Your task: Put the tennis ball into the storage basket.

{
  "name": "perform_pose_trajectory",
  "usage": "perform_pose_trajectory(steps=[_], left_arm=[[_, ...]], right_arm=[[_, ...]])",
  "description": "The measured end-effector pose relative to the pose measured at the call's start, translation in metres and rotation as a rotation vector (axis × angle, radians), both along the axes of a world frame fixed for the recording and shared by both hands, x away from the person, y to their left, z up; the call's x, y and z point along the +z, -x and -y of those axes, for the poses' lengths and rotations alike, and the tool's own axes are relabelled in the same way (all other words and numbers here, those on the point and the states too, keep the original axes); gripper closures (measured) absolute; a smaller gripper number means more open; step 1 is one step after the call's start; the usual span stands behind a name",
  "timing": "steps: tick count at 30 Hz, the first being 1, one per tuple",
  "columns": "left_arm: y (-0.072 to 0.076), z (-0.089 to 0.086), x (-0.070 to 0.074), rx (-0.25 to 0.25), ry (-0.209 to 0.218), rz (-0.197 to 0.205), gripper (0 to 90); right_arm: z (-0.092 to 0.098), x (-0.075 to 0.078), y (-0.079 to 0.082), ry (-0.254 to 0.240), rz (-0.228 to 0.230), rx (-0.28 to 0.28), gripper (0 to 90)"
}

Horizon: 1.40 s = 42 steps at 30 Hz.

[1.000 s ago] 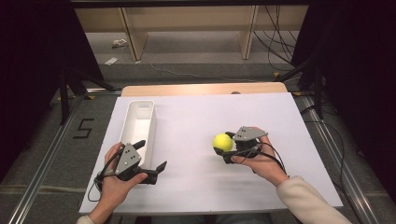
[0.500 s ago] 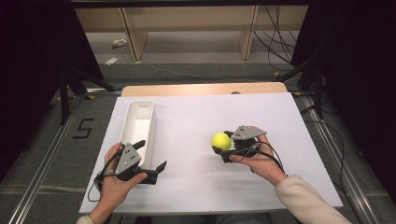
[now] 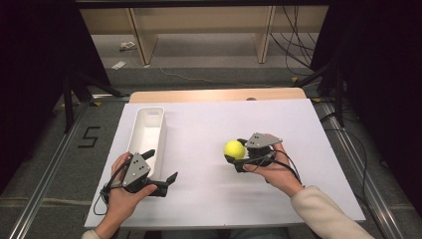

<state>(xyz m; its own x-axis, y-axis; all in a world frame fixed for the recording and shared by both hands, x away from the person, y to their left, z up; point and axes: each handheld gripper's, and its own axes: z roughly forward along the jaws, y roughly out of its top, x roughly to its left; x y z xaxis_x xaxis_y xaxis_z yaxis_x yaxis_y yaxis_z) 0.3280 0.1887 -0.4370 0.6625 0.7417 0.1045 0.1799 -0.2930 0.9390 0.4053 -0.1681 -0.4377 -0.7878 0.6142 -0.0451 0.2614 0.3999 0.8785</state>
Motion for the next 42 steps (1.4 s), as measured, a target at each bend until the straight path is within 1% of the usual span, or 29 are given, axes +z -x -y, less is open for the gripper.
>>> perform_pose_trajectory(steps=[17,42], left_arm=[[0.0,0.0,0.0,-0.002,0.003,0.002,0.0],[0.001,0.0,0.001,-0.004,0.003,0.005,0.0]], right_arm=[[-0.008,0.002,-0.004,-0.007,0.007,0.003,27.3],[-0.013,0.005,-0.009,-0.014,0.011,-0.002,27.3]])
